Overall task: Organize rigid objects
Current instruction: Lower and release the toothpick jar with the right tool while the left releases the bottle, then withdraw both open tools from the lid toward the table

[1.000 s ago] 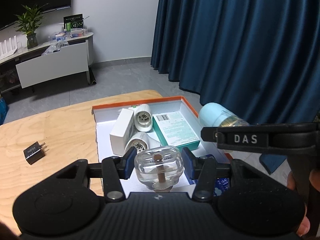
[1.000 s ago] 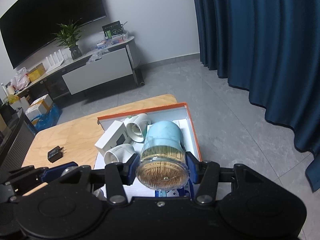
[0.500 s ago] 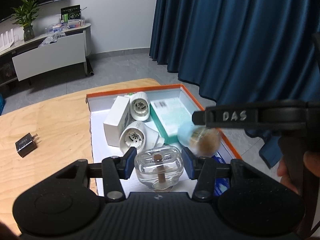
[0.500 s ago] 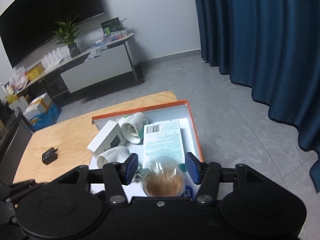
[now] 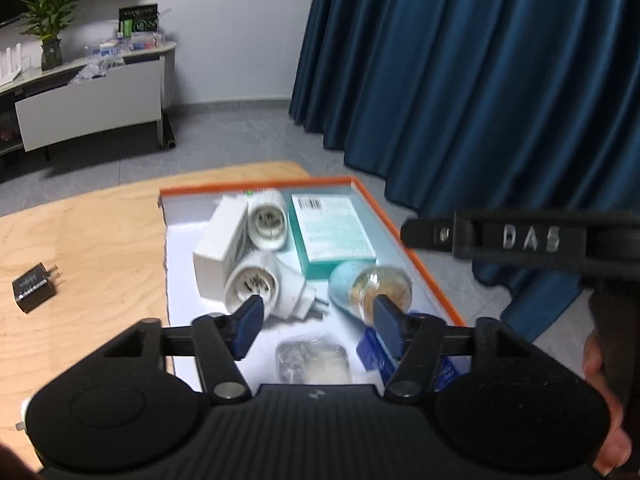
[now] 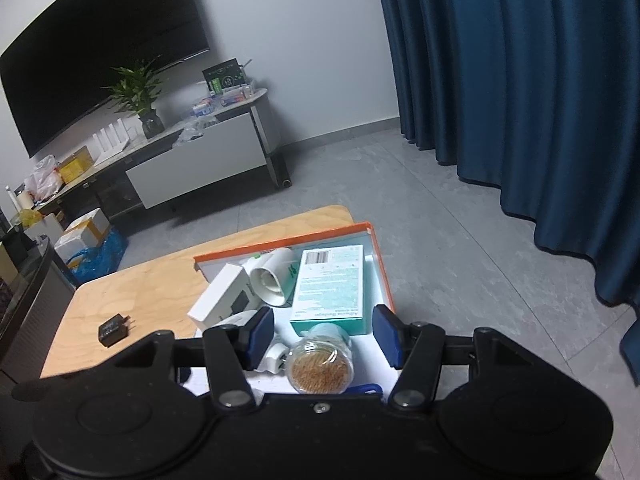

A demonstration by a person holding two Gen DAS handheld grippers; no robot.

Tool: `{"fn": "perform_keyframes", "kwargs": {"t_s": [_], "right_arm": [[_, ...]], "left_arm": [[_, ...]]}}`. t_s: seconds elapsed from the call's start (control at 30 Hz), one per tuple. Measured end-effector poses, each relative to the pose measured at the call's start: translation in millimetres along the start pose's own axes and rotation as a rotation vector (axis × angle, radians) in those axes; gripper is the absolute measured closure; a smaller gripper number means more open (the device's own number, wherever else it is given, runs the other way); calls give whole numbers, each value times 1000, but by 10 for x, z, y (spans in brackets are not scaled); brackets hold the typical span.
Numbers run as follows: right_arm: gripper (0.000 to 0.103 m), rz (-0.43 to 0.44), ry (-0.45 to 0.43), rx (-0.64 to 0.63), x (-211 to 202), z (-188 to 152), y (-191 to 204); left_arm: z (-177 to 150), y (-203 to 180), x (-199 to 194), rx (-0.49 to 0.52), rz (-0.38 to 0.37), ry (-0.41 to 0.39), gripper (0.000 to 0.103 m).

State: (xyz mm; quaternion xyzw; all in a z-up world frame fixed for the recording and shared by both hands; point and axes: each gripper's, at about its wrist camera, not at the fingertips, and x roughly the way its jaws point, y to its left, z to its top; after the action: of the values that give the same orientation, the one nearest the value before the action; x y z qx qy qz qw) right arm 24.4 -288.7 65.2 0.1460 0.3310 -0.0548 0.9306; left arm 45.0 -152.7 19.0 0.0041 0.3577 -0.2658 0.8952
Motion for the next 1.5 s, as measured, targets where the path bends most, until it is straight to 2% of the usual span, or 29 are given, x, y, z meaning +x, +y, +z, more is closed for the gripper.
{"fn": "perform_keyframes", "kwargs": {"t_s": [0.07, 0.2, 0.3, 0.5, 0.63, 1.07, 1.5], "right_arm": [[36, 10, -5, -4, -33, 7, 31], [33, 23, -12, -19, -93, 7, 121], [33, 25, -11, -30, -107, -2, 181], [30, 29, 6, -57, -125, -56, 314], [28, 34, 8, -71, -137, -87, 419], [25, 67, 38, -118, -72, -157, 729], [22, 77, 108, -151, 112, -299, 1090]], "left_arm": [[41, 22, -44, -4, 6, -11, 37], [75, 82, -134, -17, 46, -25, 27], [71, 141, -178, -23, 79, -23, 24], [58, 280, -260, -45, 151, -15, 7], [45, 385, -319, -62, 201, -14, 0], [8, 730, -469, -107, 349, 10, 0], [-79, 1070, -577, -162, 388, 6, 0]]}}
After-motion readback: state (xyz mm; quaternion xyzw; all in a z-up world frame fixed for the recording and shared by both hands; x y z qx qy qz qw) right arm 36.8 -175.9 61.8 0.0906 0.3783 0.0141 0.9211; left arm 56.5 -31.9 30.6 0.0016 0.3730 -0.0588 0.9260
